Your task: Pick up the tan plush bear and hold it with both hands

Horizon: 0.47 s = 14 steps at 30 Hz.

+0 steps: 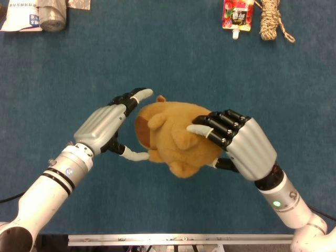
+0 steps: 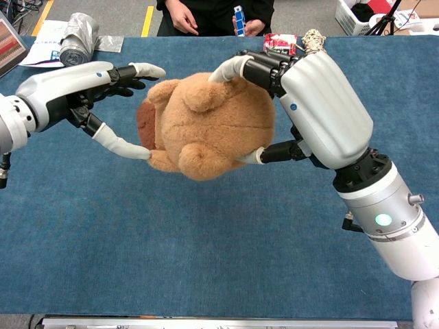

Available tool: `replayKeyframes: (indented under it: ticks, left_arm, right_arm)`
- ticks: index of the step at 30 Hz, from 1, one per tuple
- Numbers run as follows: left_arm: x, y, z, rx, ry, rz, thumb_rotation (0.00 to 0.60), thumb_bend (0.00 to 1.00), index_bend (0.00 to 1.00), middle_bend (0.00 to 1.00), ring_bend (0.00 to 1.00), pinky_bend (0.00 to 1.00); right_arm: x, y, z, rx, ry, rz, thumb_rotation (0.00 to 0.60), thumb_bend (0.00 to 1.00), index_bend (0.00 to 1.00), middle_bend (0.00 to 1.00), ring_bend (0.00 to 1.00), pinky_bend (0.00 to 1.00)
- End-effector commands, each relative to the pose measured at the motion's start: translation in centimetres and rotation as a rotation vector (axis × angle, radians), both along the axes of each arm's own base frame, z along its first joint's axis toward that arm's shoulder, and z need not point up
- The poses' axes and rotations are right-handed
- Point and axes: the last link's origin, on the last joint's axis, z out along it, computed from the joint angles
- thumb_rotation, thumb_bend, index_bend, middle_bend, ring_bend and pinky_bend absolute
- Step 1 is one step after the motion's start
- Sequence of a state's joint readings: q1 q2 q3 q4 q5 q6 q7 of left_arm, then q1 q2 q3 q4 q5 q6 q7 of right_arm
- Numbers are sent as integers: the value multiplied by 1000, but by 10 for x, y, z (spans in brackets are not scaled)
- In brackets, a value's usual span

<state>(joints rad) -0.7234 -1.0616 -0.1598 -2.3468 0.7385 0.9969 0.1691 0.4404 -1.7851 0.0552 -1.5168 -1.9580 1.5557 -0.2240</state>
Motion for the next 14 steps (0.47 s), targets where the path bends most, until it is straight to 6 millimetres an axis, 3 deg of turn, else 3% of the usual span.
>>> replayKeyframes:
  ticks: [1, 9, 14]
  left_arm:
    - [-5, 2, 3, 27, -9, 21, 600, 0, 0, 0, 0, 28]
    - [-21, 8, 18, 139, -33, 73, 600, 0, 0, 0, 0, 32]
    - [-38, 19, 29, 347, 94, 34, 600, 0, 37, 0, 0, 33]
  right_arm:
    - [-3, 0, 1, -1, 5, -6, 600, 0, 466, 546, 560, 588]
    - [-10, 0, 6, 0, 5, -30, 600, 0, 468, 547, 562, 588]
    - [-11, 1, 13, -12, -4, -28, 600, 0, 468, 547, 562, 588]
